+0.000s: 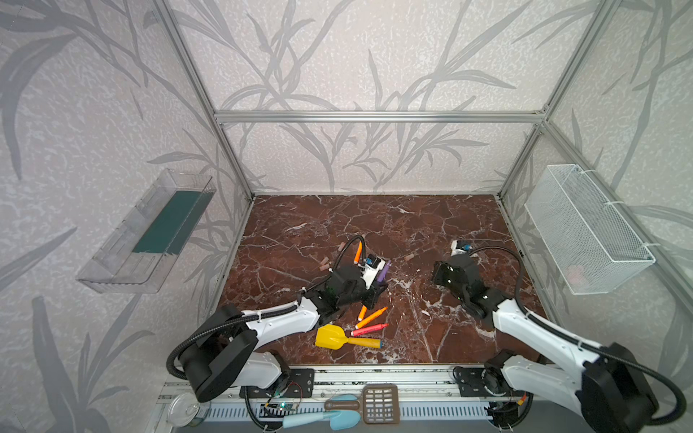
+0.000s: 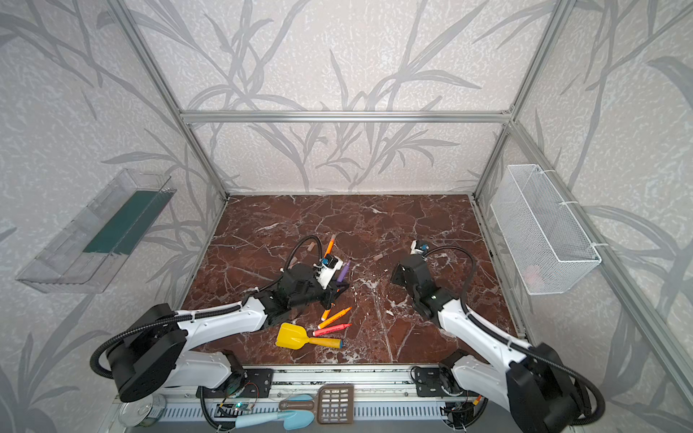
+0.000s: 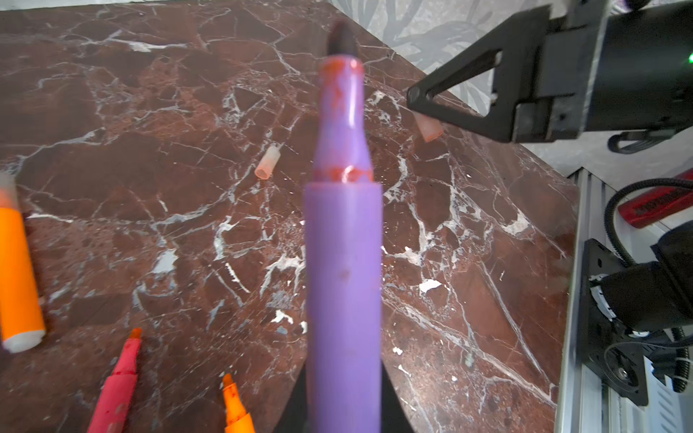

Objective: Insert the pens into the pen caps
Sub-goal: 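Lift the cap with the right gripper toward the purple marker tip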

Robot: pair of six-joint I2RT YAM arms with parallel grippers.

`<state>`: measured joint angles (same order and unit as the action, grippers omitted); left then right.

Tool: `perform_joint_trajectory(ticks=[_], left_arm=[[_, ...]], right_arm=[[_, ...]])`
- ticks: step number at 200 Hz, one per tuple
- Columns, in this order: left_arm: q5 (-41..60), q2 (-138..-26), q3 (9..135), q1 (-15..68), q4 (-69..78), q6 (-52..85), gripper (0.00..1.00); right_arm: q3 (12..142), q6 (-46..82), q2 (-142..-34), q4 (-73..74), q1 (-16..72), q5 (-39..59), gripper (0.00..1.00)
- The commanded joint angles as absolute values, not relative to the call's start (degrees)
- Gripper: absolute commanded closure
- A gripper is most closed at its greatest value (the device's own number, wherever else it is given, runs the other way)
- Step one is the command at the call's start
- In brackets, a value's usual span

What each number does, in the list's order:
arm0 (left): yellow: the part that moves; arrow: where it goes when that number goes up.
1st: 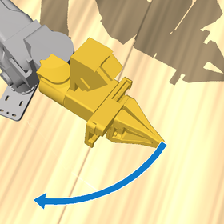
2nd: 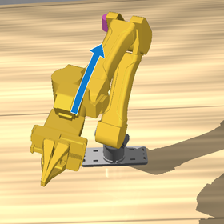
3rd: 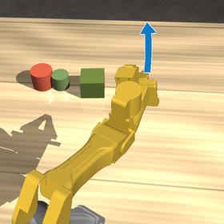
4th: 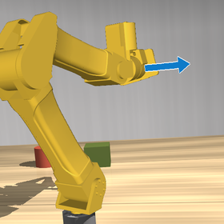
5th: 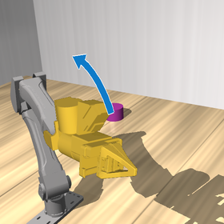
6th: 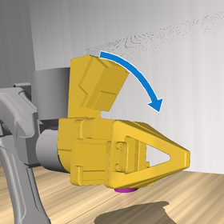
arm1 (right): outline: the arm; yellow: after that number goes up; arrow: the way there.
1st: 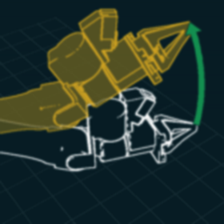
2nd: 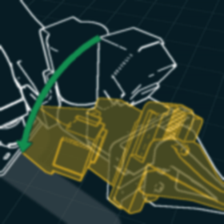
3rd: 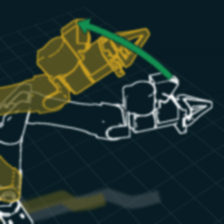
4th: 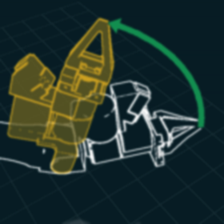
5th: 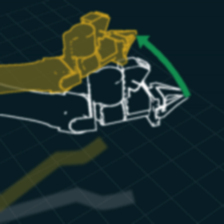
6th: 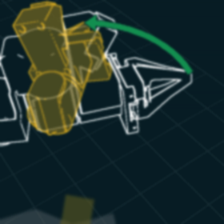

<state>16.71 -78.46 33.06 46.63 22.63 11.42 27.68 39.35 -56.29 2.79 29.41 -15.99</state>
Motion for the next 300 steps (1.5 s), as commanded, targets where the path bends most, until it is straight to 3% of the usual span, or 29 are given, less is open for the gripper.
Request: perform_joint_trajectory(ticks=[1, 38, 73, 171, 300], left_arm=[[18.72, -79.83, 35.24, 48.10, 23.80, 9.67, 1.00], [19.64, -82.44, 36.78, 50.79, 24.94, 9.46, 1.00], [18.19, -84.82, 39.04, 53.68, 24.33, 8.73, 1.00], [16.92, -86.90, 38.69, 54.67, 27.94, 9.12, 1.00], [14.77, -85.45, 36.80, 54.67, 30.45, 9.75, 1.00]], right_arm=[[23.54, 40.69, -45.89, 5.97, 29.23, -17.67, 0.97], [19.31, 40.34, -31.29, 8.29, 29.24, -16.28, 0.99], [17.88, 40.95, -25.36, 10.85, 29.27, -13.93, 1.00], [21.06, 43.68, -37.06, 23.41, 29.27, -3.35, 1.00], [22.41, 47.79, -46.91, 32.32, 29.31, 1.55, 1.00]])
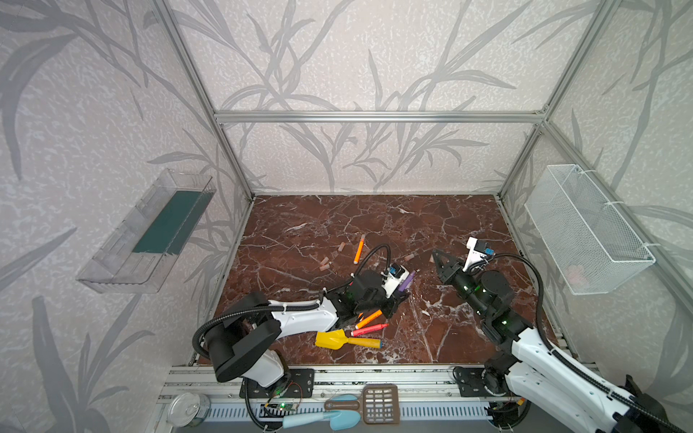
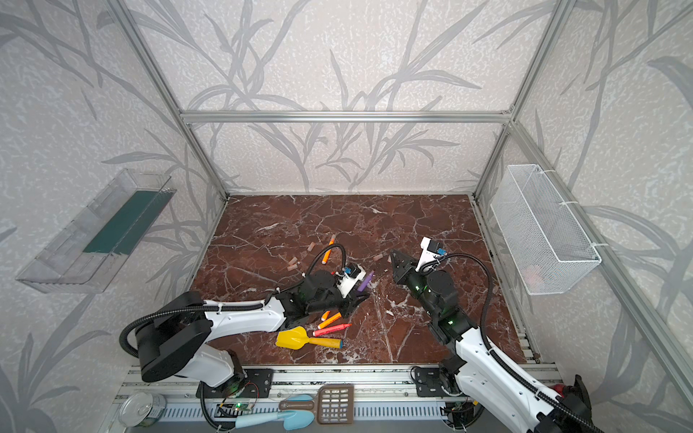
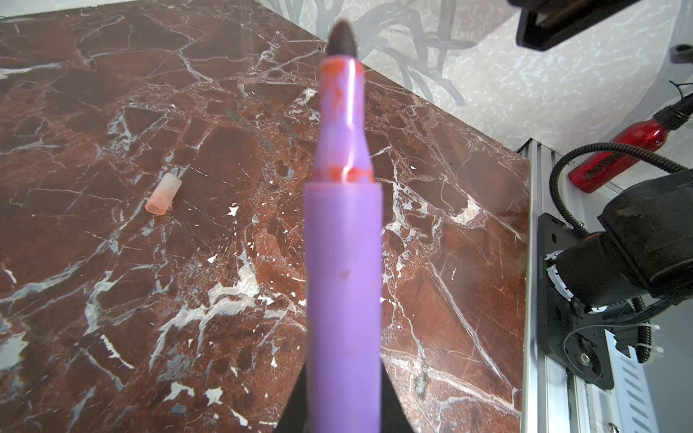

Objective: Insert the pens into the pen caps
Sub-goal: 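Lift the cap with the right gripper toward the purple marker tip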

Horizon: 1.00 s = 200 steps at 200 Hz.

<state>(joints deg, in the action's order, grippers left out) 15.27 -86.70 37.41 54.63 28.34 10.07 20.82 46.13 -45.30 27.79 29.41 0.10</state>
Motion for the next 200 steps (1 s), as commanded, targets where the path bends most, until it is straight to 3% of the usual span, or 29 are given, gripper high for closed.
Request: perform_joint_trajectory(ticks=[1, 200], left_arm=[[14.81, -85.44, 36.82, 54.67, 30.43, 9.71, 1.00], [14.01, -84.83, 35.41, 54.54, 33.24, 11.71, 1.00]], right_arm=[[22.41, 47.85, -47.01, 32.42, 29.33, 1.61, 1.00], [21.50, 49.87, -55.71, 38.20, 37.48, -1.30, 1.00]])
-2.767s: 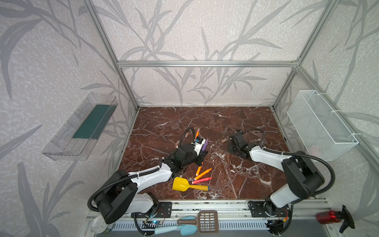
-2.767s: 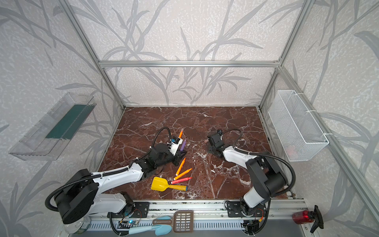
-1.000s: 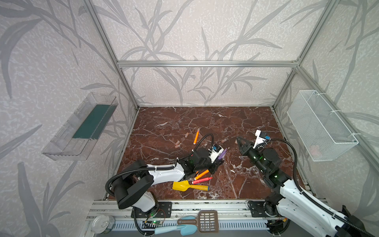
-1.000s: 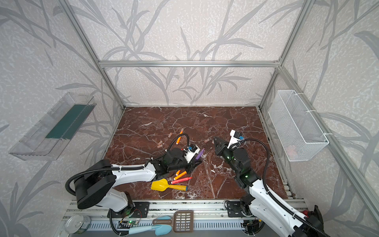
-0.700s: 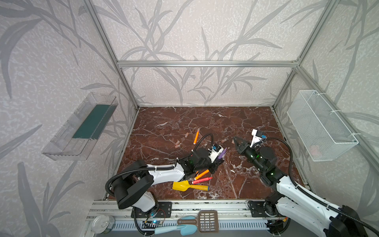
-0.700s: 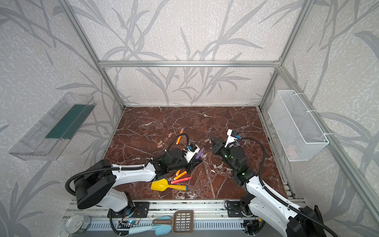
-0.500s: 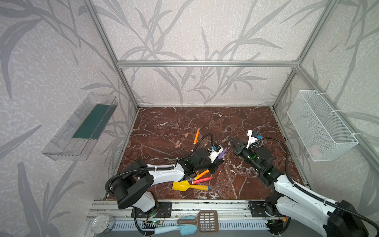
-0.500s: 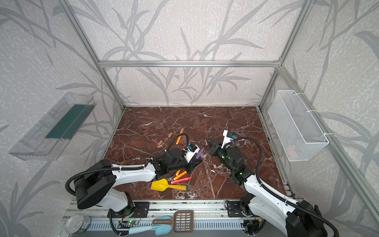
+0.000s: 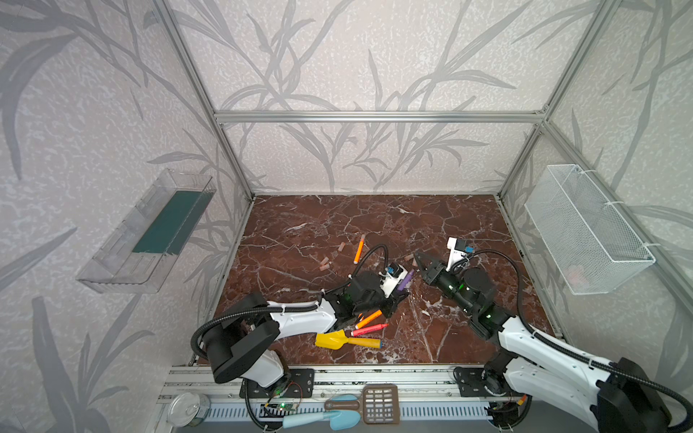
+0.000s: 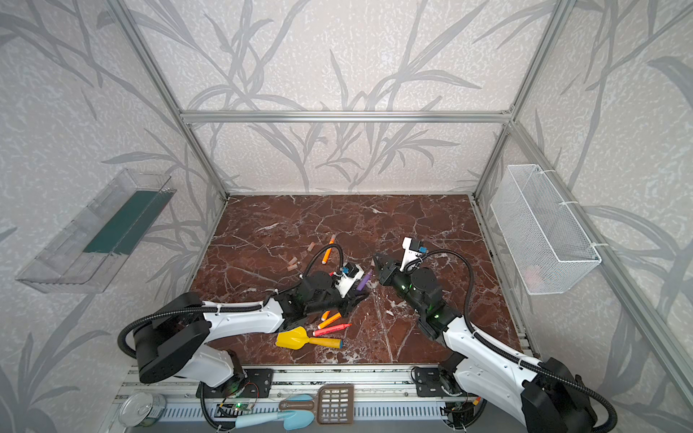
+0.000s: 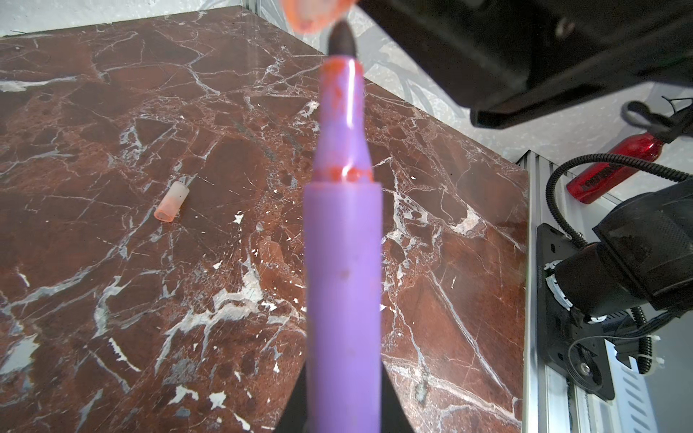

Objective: Insert the pens into the pen caps
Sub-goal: 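Lift the cap with the right gripper toward the purple marker tip, then lower the held cap onto the purple marker tip with the right gripper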

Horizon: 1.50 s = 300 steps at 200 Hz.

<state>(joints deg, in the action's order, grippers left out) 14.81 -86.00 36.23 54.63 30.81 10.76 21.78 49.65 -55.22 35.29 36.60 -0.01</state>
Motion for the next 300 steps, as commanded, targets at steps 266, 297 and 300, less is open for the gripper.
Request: perform_joint_trajectory(ticks=[266, 297, 300], left_arm=[[19.92, -84.40, 42.55, 48.80, 31.36, 16.17, 1.00], [13.90, -82.97, 42.90, 49.21, 27.77, 13.62, 1.00], [13.30, -82.89, 42.95, 49.29, 27.43, 13.43, 1.00]], right_arm=[[28.21, 49.23, -60.20, 25.13, 46.68, -3.28, 1.00], [29.63, 47.58, -60.21, 21.58, 48.46, -7.23, 1.00], [29.75, 47.56, -60.21, 21.30, 48.57, -7.43, 1.00]])
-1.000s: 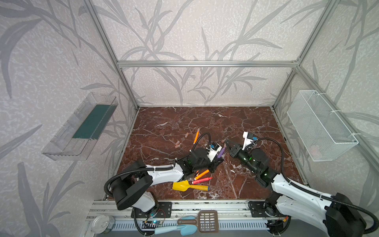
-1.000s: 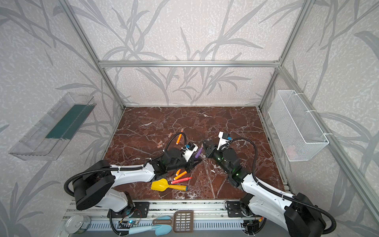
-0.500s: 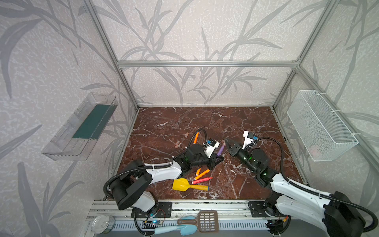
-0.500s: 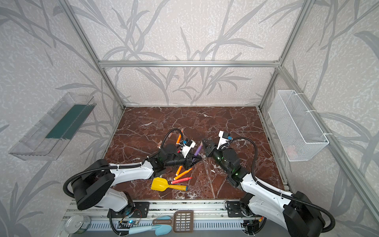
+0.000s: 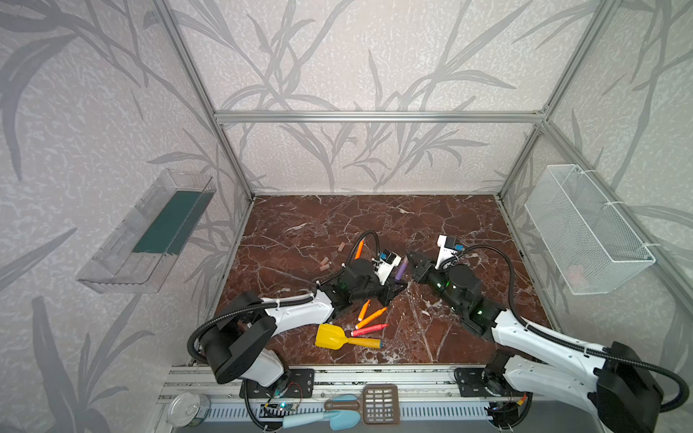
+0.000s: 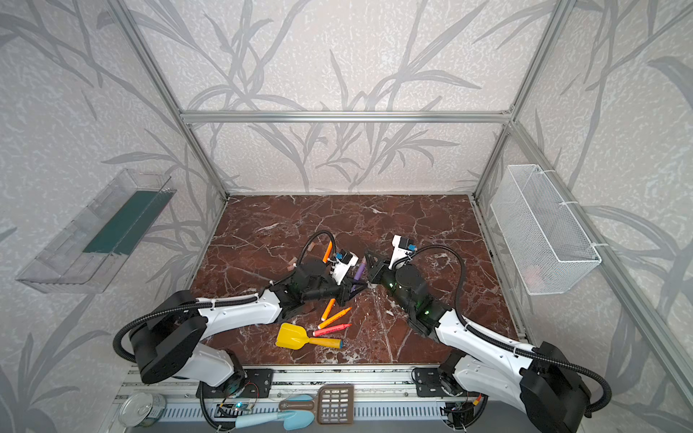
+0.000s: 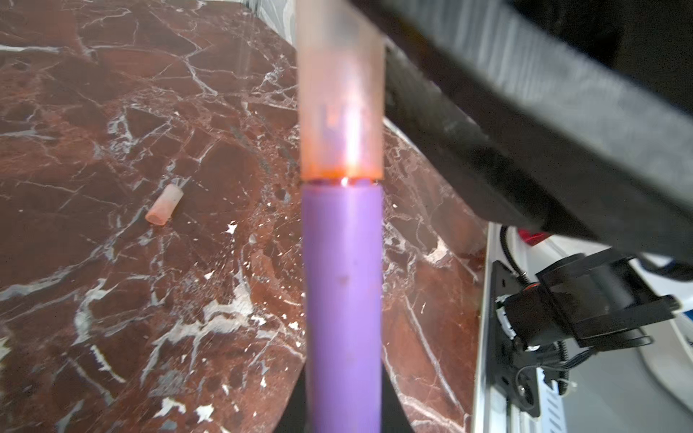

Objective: Insert the pens into the pen caps
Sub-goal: 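Lower the held cap onto the purple marker tip with the right gripper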

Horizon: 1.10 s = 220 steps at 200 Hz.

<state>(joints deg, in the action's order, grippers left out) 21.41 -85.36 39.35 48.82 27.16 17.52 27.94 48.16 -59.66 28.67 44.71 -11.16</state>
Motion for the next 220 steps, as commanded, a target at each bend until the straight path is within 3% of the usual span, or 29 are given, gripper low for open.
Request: perform_joint_trajectory(ticks=[1, 45, 105, 125, 163, 220], left_arm=[[13.11, -82.84, 43.01, 49.34, 27.34, 13.35, 1.00], [11.43, -82.02, 42.37, 49.74, 27.23, 12.44, 1.00], [13.68, -80.50, 38.05, 49.75, 30.22, 11.85, 1.00], [15.60, -80.58, 37.06, 49.75, 30.75, 11.64, 1.00], [17.54, -81.90, 35.80, 49.79, 32.49, 12.13, 1.00], [21.64, -84.19, 35.51, 50.36, 34.34, 12.59, 1.00]], right_arm=[[29.82, 47.55, -60.21, 21.15, 48.63, -7.54, 1.00], [31.20, 47.12, -61.94, 21.18, 49.19, -6.68, 1.00], [28.12, 45.12, -55.01, 20.85, 49.11, -12.04, 0.31], [26.99, 43.68, -51.69, 20.76, 49.13, -13.26, 0.18], [26.41, 41.00, -47.78, 20.15, 49.12, -14.48, 0.06], [28.88, 37.86, -47.84, 18.81, 48.87, -16.06, 0.01]])
